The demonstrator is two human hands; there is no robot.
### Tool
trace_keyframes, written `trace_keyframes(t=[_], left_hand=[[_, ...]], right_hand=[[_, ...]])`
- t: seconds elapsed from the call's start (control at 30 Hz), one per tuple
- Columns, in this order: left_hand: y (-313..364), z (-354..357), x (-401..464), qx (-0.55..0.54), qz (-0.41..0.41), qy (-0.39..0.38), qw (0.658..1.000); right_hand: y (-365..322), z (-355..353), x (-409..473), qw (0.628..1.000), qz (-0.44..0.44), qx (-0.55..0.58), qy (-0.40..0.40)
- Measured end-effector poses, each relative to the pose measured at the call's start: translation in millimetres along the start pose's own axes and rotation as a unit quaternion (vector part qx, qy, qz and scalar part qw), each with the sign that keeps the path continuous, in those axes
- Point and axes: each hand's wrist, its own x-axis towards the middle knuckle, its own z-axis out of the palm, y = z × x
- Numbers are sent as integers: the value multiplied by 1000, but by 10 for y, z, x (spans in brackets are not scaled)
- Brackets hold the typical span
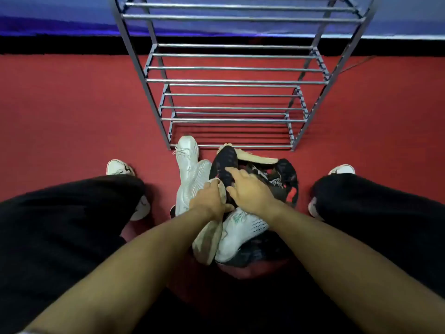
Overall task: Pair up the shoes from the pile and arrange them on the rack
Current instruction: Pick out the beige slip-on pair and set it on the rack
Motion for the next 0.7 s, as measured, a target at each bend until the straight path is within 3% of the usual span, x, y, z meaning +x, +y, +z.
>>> trace_keyframes(t=[0.1,0.23,0.37,0.47,0.53,0.6,0.67,0.7], left_hand=[[-104,194,-8,28,-69,-40,996],[-284,340,-44,-10,-137,-83,987],[-253,68,35,-173,-118,-67,976],[-176,-344,29,-254,-77,-148,953],[-77,-601,26,-161,-16,-205,965],[34,-810,37,3,51,-198,979],[108,-993,34,153,80,-115,978],[112,-1076,10,216,93,-34,971]], right_hand=[[170,134,38,1000,-16,-17,-18],[371,279,50,998,-8,-40,-48],[479,340,34,991,-31,-111,-61],[392,285,56,980,-76,-185,13],[266,231,103,968,-124,-207,64],[160,189,136,959,-167,-207,101],[89,128,138,965,-143,-191,105],[62,106,116,974,-105,-168,106]])
